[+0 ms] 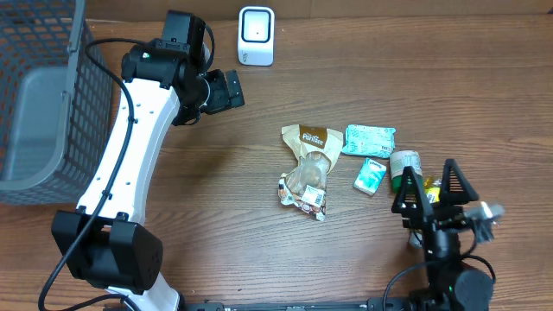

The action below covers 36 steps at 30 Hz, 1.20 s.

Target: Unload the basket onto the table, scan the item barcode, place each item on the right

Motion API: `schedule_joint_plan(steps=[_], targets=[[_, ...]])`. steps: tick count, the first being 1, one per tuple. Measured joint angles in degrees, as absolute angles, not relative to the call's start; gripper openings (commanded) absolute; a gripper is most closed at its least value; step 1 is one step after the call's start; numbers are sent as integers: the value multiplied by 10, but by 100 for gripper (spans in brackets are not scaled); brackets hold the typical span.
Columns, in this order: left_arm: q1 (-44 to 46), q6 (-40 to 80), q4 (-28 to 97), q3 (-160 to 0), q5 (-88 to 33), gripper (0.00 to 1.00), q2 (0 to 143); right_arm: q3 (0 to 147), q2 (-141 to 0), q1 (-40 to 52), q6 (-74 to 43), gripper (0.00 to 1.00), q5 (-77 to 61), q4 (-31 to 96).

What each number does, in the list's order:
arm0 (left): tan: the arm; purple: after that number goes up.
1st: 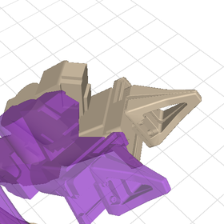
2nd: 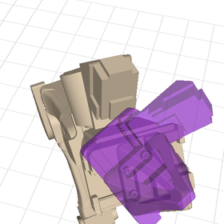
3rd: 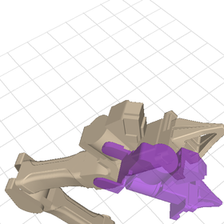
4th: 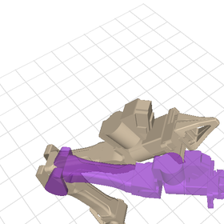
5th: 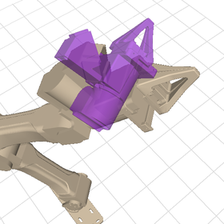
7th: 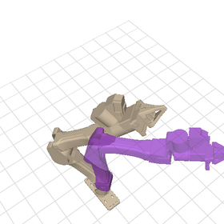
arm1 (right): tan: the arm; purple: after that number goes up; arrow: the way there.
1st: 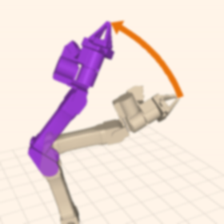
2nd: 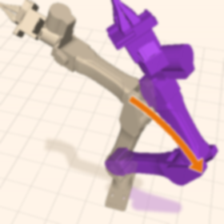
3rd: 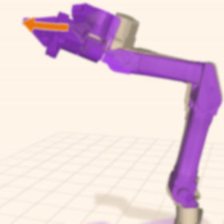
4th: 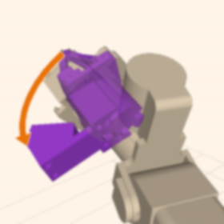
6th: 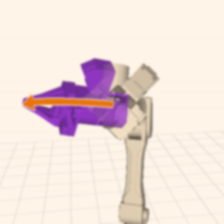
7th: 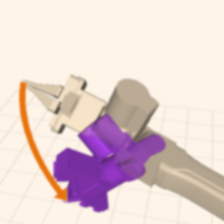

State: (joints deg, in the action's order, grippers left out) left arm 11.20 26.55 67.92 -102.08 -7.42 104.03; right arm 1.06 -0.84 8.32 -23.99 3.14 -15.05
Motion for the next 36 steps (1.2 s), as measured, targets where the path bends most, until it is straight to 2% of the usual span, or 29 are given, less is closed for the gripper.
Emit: schedule_joint_plan(steps=[14, 20, 30, 36], targets=[[112, 265, 679, -1021, -74, 100, 1040, 11, -7, 82, -240, 100, 30, 44], [112, 265, 679, -1021, -74, 99, 1040, 11, -7, 82, -218, 100, 30, 47], [112, 265, 679, -1021, -74, 99, 1040, 11, -7, 82, -73, 100, 29, 47], [112, 265, 679, -1021, -74, 100, 1040, 11, -7, 82, -33, 100, 28, 47]])
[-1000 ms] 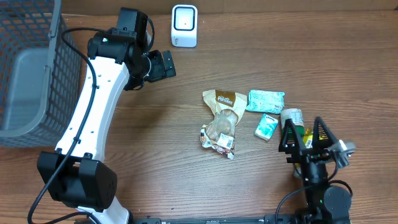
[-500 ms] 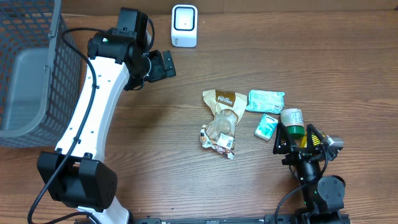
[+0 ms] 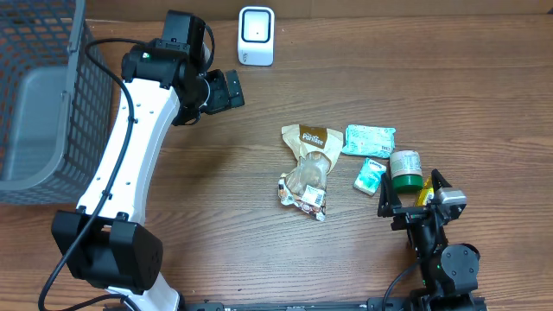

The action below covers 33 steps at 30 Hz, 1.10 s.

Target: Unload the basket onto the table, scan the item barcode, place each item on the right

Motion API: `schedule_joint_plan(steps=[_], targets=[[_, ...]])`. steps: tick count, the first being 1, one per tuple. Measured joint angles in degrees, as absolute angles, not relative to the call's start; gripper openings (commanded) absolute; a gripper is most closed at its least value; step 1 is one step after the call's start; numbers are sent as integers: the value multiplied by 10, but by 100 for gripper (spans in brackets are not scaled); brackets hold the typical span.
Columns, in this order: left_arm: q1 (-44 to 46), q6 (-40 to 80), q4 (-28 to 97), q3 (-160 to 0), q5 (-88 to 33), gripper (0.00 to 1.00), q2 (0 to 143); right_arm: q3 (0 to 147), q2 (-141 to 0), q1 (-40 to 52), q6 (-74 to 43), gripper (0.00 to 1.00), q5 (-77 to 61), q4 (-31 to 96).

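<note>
The white barcode scanner (image 3: 256,34) stands at the back of the table. The items lie right of the middle: a brown snack bag (image 3: 308,166), a teal packet (image 3: 369,138), a small teal box (image 3: 370,176) and a green-lidded jar (image 3: 404,168). My left gripper (image 3: 226,90) hovers open and empty just left of the scanner, far from the items. My right gripper (image 3: 411,197) sits low at the near right, right behind the jar, fingers apart. A yellow item (image 3: 424,193) shows between its fingers, mostly hidden.
A grey wire basket (image 3: 39,95) fills the far left of the table. The left arm's white link (image 3: 130,147) slants across the left half. The wooden table top (image 3: 484,104) stretches out to the right of the items.
My right gripper has dropped lower and turned, its fingers now close behind the jar, which shows more fully. The left arm and the items have not moved.
</note>
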State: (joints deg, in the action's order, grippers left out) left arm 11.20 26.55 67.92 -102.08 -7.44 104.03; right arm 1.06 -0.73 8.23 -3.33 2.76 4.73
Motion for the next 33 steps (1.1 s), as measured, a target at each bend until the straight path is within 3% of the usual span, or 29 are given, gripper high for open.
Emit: schedule_joint_plan(steps=[33], targets=[[112, 265, 679, -1021, -74, 100, 1040, 11, -7, 82, -18, 100, 28, 47]])
